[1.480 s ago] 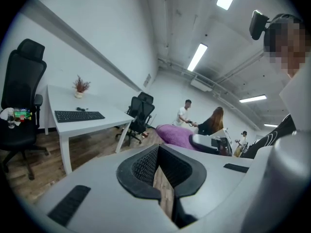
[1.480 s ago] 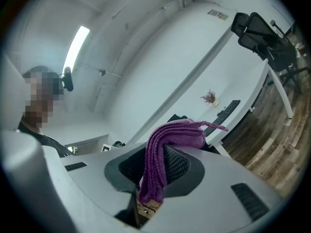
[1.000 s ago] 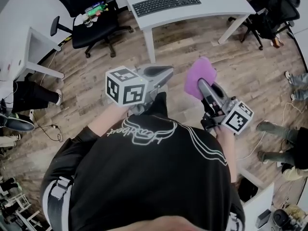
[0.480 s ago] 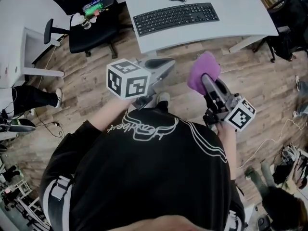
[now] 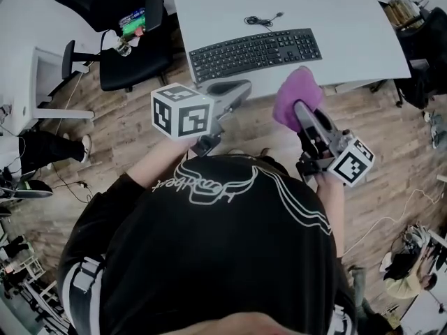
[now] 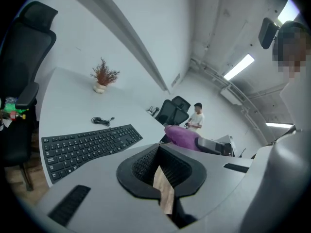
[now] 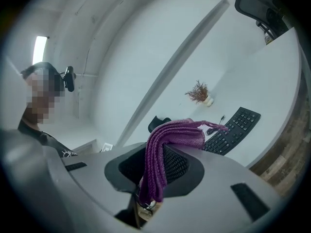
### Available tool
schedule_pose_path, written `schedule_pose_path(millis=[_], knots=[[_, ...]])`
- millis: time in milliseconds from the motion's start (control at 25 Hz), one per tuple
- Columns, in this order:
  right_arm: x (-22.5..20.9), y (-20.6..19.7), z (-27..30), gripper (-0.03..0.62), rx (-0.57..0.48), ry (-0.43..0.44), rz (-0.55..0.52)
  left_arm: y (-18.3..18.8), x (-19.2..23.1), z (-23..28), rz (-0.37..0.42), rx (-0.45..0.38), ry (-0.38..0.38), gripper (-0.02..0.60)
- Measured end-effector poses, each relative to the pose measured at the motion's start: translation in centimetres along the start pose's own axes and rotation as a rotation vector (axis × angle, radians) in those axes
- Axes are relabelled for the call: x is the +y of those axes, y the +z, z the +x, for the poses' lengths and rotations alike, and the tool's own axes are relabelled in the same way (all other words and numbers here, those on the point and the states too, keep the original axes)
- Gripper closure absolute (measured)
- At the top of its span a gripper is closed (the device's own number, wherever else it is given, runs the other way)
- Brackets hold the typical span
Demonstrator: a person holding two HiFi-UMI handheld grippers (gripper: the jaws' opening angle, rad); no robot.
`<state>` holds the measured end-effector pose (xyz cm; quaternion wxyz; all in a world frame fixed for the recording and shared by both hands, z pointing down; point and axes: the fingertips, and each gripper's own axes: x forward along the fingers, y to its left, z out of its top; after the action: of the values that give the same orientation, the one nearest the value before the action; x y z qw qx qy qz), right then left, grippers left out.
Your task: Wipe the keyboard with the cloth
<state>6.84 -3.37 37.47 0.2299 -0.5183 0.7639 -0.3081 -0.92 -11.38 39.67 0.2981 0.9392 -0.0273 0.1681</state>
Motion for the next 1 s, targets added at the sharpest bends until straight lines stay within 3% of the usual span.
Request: schedule_pose_path(millis=[240, 520, 720, 1000], knots=[[-4.2, 3.6, 1.8, 0.546, 0.060, 0.056, 0.016, 2.6, 2.0, 3.1, -0.035, -0.038, 0.079, 0.577], [-9.1, 7.4, 5.3, 0.546, 0.205, 0.163, 0.034, 4.2, 5.3, 7.3, -0.150, -0.076, 0.198, 0.577], [-11.8, 8.0, 7.5, 0.546, 0.294, 0.221, 0.032, 4.7, 7.3, 9.5, -0.170, -0.101, 0.260, 0.577], [-12.9, 6.7, 11.3, 0.546, 0.443, 0.307, -0.016, 4.6, 9.6, 8.9, -0.230, -0.157, 0.361, 0.577]])
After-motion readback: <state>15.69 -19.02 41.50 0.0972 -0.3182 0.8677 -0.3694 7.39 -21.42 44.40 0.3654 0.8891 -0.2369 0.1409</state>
